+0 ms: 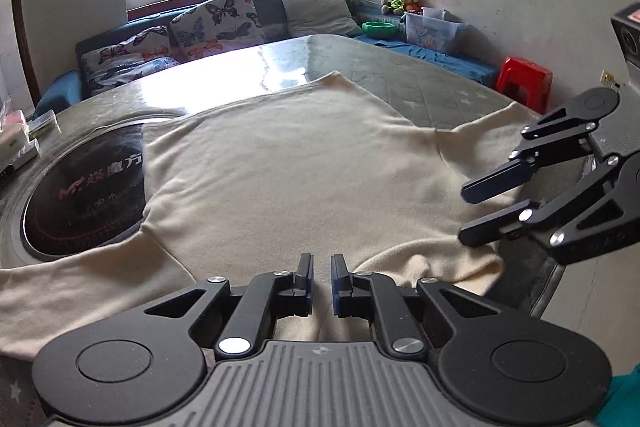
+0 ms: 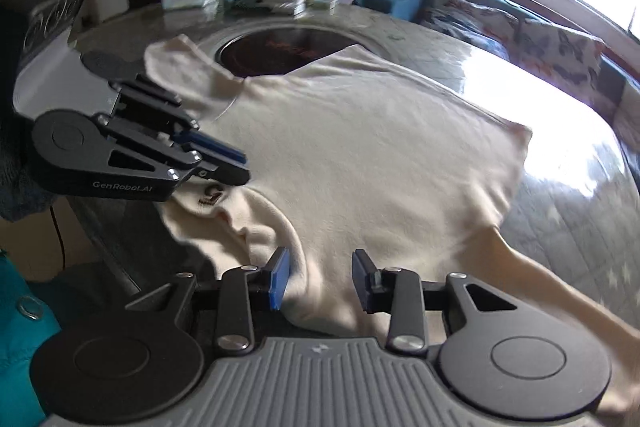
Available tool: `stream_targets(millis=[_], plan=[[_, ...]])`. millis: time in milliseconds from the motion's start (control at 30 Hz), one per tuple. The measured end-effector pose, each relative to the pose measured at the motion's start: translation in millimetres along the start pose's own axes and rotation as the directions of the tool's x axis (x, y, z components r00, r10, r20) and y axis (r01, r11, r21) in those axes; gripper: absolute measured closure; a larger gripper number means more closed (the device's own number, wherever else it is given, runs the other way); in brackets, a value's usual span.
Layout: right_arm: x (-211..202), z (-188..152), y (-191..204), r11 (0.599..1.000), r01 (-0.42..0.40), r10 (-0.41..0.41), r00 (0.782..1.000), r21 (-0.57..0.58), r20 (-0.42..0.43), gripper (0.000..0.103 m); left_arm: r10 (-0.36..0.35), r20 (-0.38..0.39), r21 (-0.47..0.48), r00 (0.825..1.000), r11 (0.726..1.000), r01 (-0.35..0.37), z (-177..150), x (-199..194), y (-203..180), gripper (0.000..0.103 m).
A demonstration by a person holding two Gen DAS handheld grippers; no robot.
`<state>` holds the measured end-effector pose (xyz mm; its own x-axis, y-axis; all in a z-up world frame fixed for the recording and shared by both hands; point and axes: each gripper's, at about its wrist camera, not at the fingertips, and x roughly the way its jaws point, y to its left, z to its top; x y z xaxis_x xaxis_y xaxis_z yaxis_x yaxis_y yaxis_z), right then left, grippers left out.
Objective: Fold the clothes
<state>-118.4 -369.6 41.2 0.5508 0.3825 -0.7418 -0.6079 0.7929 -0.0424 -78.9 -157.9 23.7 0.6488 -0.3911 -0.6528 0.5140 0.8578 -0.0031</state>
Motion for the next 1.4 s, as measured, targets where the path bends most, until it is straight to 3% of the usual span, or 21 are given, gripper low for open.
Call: stream_targets(millis=[167, 333, 567, 733, 933, 1100, 1400], plan=[[-21.0, -11.7, -33.6, 0.989, 0.080, -0.085, 0.996, 0.125, 0.032, 0.069, -0.006, 0.025, -0.001, 1.000, 1.000, 0.006, 16.9, -1.1, -1.2, 0.091], [-33.2, -36.0, -75.7, 0.946, 0.205, -0.213, 0.977, 0.251, 0.005, 0.069, -0.038, 0.037, 0.021, 0.999, 0.999, 0.038, 29.2, 7.9, -17.7, 0.091], [-51.9, -84.8, -149.5, 0.800, 0.375, -0.390, 0.918, 0.468, -0.068, 0.070, -0.078, 0.032, 0.054, 0.996, 0.996, 0.076, 39.5, 19.5, -41.4, 0.091], [-62.5, -108.7, -181.2, 0.680, 0.448, -0.481, 0.870, 0.580, -0.108, 0.070, -0.094, 0.033, 0.072, 0.995, 0.993, 0.091, 42.7, 25.2, -55.0, 0.077], [-62.9, -122.0, -197.0, 0.606, 0.448, -0.511, 0.852, 0.657, -0.110, 0.070, -0.109, 0.020, 0.093, 0.994, 0.990, 0.107, 44.3, 31.0, -69.5, 0.077], [-61.6, -123.7, -194.8, 0.578, 0.457, -0.544, 0.834, 0.676, -0.098, 0.069, -0.114, 0.006, 0.105, 0.993, 0.988, 0.113, 44.1, 35.8, -77.4, 0.077], [-61.6, -129.6, -197.4, 0.557, 0.421, -0.553, 0.831, 0.716, -0.059, 0.075, -0.108, -0.015, 0.120, 0.994, 0.987, 0.109, 40.8, 43.4, -91.0, 0.076]])
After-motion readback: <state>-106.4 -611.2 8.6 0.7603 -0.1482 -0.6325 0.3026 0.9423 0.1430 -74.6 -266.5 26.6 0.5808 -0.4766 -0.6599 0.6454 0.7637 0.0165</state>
